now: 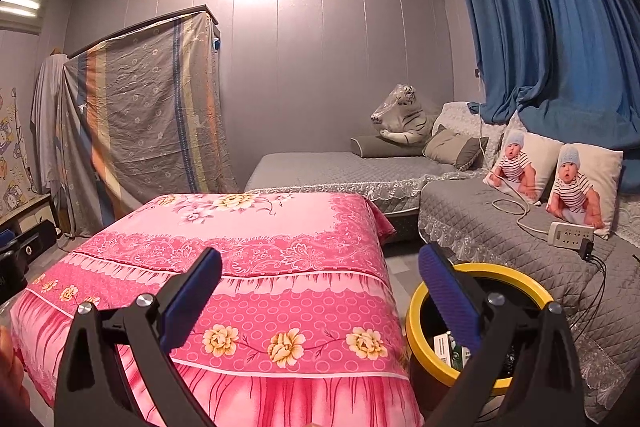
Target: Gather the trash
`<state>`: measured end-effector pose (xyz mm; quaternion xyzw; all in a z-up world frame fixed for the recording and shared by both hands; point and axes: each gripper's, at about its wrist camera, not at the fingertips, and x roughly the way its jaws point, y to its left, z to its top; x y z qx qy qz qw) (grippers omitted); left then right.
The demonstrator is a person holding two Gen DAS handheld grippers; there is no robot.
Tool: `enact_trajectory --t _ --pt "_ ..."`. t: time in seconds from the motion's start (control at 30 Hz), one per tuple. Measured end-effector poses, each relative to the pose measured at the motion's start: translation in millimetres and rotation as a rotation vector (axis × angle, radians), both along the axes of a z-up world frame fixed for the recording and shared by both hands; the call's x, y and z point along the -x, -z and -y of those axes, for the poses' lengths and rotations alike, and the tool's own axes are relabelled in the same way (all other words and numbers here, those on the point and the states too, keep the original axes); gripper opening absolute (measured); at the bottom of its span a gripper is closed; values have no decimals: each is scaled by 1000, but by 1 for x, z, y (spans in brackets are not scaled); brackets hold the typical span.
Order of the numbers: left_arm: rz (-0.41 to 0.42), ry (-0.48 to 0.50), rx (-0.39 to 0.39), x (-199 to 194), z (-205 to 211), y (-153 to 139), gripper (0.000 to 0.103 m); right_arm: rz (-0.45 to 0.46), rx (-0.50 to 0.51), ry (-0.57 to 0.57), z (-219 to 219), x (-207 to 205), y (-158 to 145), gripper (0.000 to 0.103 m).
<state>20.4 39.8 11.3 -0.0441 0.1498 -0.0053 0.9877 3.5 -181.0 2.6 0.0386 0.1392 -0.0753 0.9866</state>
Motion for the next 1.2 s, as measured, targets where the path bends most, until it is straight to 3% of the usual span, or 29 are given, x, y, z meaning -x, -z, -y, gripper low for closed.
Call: enact_trajectory --t 1.2 --pt "13 16 -8 0 2 -3 95 -31 -21 -11 0 -7 6 95"
